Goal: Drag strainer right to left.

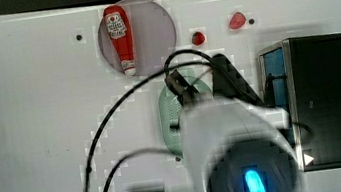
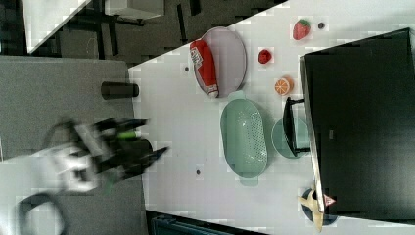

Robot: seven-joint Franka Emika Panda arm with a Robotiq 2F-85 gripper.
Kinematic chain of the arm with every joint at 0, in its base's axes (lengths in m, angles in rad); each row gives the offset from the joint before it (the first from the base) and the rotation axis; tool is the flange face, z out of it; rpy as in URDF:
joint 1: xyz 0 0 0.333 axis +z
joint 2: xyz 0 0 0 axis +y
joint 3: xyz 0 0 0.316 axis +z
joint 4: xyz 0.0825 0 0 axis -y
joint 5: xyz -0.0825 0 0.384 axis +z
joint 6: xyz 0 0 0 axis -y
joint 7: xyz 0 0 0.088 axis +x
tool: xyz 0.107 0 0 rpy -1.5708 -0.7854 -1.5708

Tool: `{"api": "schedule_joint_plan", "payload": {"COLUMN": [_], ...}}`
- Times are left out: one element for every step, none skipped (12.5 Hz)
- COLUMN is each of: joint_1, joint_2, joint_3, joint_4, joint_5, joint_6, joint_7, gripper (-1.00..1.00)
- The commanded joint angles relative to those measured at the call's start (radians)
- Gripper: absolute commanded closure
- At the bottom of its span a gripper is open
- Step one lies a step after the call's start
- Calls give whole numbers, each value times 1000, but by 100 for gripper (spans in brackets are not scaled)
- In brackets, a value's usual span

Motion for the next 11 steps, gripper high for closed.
{"api": "schedule_joint_plan", "payload": {"joint_1": [-14, -13, -13, -13, -11, -7, -2, 4, 11, 20, 27], "joint_2": [156, 204, 256, 311, 366, 421, 474, 523, 568, 606, 639], "joint_3": [20, 22, 26, 29, 32, 37, 45, 57, 67, 75, 79], "joint_4": [-207, -241, -268, -285, -292, -294, -293, -293, -293, -292, -292], "joint_5": [1, 1, 1, 1, 1, 2, 2, 2, 2, 2, 2], "joint_6": [164, 256, 346, 431, 501, 550, 590, 642, 700, 766, 817], "joint_7": [136, 196, 259, 329, 393, 450, 524, 600, 648, 657, 657], "gripper": [-100, -100, -100, -100, -100, -100, -100, -100, -100, -100, -100]}}
